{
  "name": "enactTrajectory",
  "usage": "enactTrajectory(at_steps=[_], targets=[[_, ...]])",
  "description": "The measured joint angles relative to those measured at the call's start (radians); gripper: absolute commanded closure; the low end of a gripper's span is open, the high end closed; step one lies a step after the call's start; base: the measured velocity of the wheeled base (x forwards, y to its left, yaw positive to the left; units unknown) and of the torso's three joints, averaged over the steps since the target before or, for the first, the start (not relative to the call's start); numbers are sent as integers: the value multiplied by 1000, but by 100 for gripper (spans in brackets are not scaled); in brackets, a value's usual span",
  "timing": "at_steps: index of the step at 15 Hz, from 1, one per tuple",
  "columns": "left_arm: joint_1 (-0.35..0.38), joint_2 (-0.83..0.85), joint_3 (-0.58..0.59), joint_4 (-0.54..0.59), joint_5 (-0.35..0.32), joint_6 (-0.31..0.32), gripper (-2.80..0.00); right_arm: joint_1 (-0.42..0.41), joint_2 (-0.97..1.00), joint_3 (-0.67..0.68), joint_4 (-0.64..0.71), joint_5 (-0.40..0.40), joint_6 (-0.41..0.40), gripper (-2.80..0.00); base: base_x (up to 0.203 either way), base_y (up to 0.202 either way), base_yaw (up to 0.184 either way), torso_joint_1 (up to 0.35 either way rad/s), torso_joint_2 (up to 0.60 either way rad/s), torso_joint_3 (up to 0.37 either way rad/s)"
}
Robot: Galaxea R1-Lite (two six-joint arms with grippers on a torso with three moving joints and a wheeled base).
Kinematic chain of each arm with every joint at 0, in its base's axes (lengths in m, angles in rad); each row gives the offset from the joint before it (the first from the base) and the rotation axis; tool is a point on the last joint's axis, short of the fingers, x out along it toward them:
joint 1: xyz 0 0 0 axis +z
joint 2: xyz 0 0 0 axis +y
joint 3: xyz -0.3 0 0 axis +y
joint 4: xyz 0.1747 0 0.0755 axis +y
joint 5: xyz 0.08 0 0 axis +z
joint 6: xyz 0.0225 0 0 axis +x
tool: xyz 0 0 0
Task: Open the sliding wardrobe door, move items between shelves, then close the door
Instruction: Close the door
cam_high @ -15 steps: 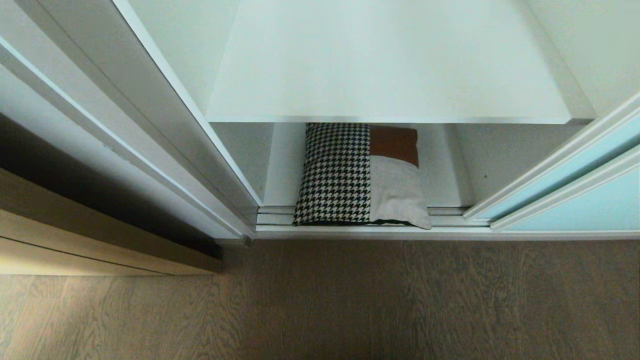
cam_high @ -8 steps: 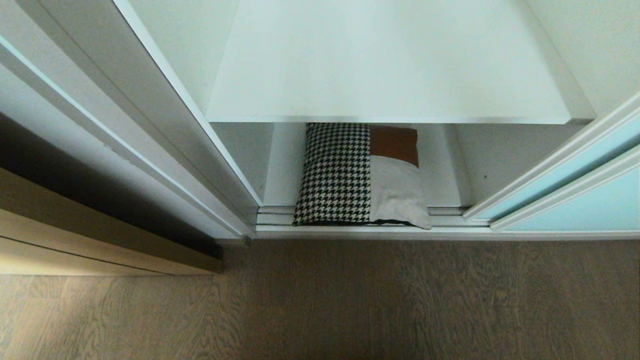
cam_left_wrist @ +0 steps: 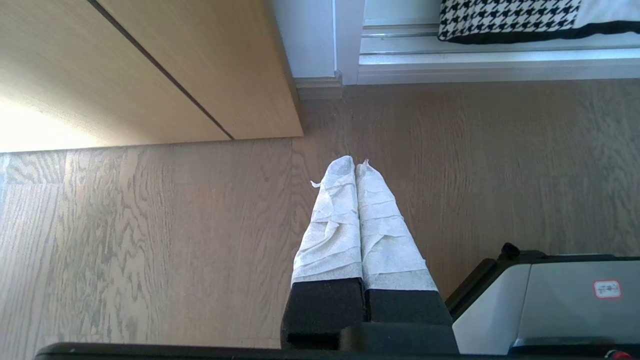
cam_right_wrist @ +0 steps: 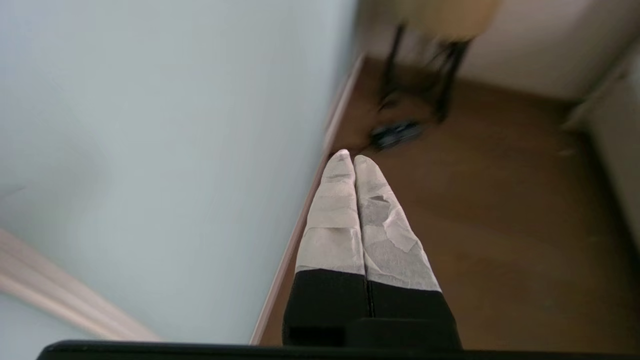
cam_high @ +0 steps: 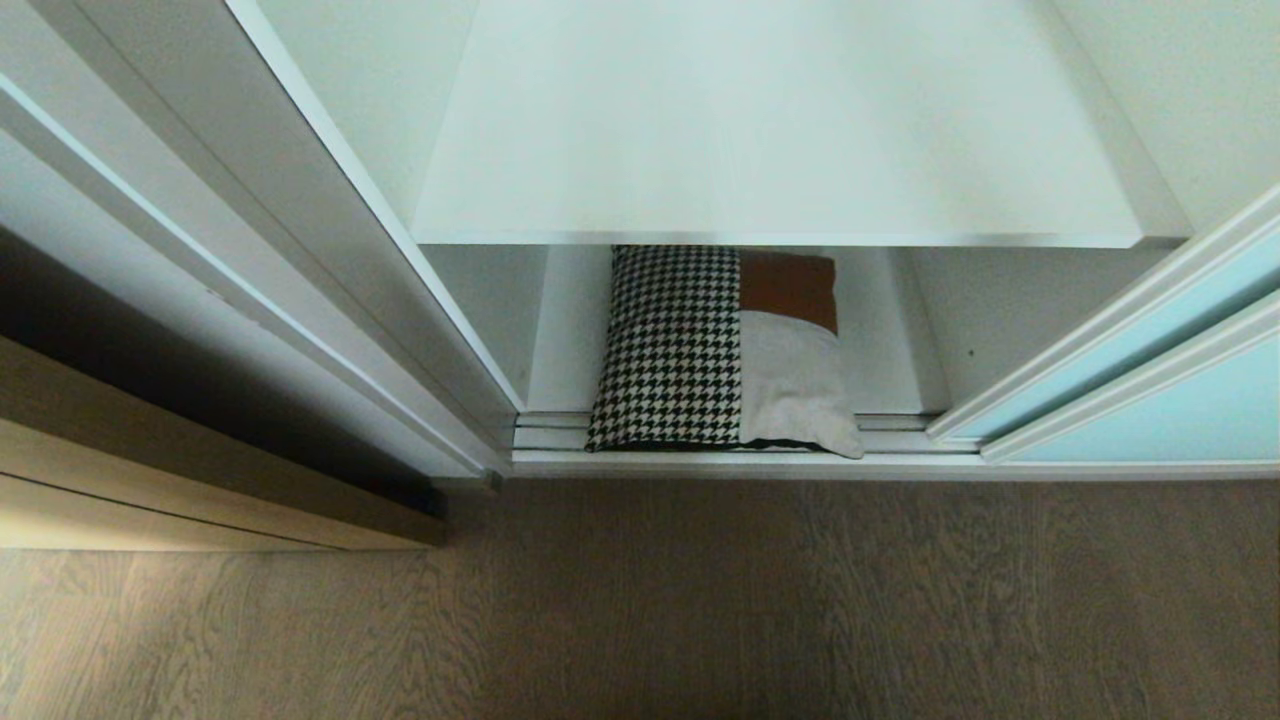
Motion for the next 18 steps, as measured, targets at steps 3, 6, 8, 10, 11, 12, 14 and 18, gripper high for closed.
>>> enactTrajectory(at_steps=[3, 6, 8, 10, 11, 12, 14, 18], targets=[[0, 0, 0, 0, 0, 0, 0, -38, 34, 44, -6, 251, -20, 0, 0, 0, 0, 0, 0, 0], [0, 0, 0, 0, 0, 0, 0, -87, 53, 103, -32, 531, -37, 0, 0, 0, 0, 0, 0, 0], [0, 0, 0, 0, 0, 0, 0, -101, 66, 123, -62, 701, -40, 0, 0, 0, 0, 0, 0, 0], [0, 0, 0, 0, 0, 0, 0, -105, 74, 130, -74, 848, -42, 0, 0, 0, 0, 0, 0, 0], [0, 0, 0, 0, 0, 0, 0, -106, 75, 132, -76, 915, -42, 0, 0, 0, 0, 0, 0, 0], [0, 0, 0, 0, 0, 0, 0, -106, 75, 138, -76, 959, -43, 0, 0, 0, 0, 0, 0, 0], [0, 0, 0, 0, 0, 0, 0, -107, 76, 155, -79, 999, -43, 0, 0, 0, 0, 0, 0, 0], [0, 0, 0, 0, 0, 0, 0, -107, 103, 162, -98, 1108, -43, 0, 0, 0, 0, 0, 0, 0]])
